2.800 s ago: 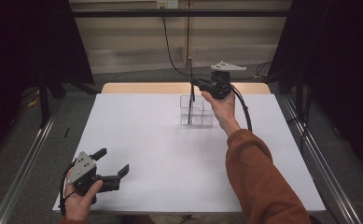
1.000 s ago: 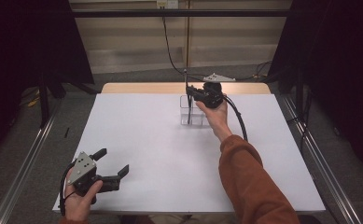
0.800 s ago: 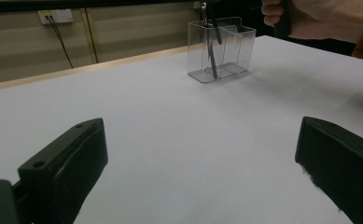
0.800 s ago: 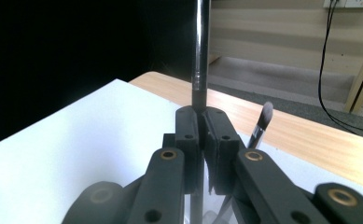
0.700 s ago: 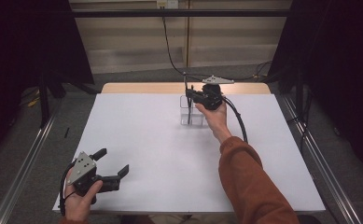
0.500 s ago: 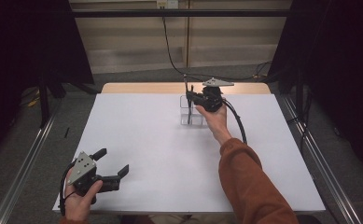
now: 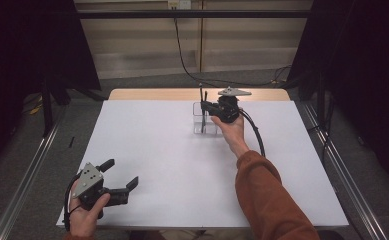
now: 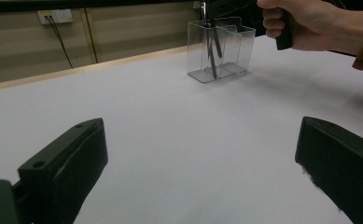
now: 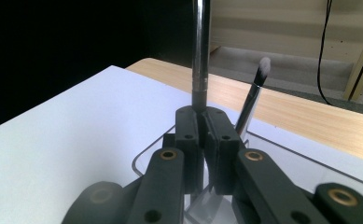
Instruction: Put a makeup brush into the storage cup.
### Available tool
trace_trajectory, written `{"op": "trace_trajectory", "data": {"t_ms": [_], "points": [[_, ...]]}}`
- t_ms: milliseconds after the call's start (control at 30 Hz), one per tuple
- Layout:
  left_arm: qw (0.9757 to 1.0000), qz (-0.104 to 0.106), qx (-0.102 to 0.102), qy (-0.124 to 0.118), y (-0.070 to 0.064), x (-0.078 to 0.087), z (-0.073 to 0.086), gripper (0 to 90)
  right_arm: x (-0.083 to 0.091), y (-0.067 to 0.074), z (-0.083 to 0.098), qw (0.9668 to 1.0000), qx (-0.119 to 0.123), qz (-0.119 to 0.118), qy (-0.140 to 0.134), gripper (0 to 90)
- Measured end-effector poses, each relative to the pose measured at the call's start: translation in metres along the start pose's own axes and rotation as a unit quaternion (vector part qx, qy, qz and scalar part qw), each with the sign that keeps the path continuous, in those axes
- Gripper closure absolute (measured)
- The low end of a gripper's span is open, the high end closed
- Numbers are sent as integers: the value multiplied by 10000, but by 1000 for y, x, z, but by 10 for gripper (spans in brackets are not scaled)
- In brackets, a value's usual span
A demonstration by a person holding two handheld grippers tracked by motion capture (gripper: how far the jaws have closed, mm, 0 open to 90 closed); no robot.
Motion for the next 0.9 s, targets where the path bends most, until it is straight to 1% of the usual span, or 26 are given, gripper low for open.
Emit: {"op": "trace_trajectory", "data": {"t_ms": [367,433,467,567,633,667,900], "points": [[10000,16,-10,11,0,0,0,24,0,-1,2,10000,10,-20,41,838],[10000,14,-5,5,0,0,0,24,1,-1,1,10000,-8,-27,38,801],[10000,7,-5,7,0,0,0,24,1,-1,1,10000,-11,-11,34,800],[10000,13,-6,9,0,0,0,24,1,-2,0,10000,-59,-3,6,728],[10000,15,-7,8,0,0,0,24,2,-2,0,10000,-46,5,-13,711],[10000,8,-11,13,0,0,0,23,2,-2,1,10000,-49,13,-21,682],[10000,16,9,2,0,-1,0,23,4,0,3,10000,-10,-80,-51,584]]}}
Point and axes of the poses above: each handheld gripper's, and its own axes: x roughly backward along the jaws, z roughly out of its underside, y roughly to its left, the point moved 6 cm from there along -x, roughly forward along the jaws, and after that the axes turned 10 degrees about -x, right-handed, at the moved point
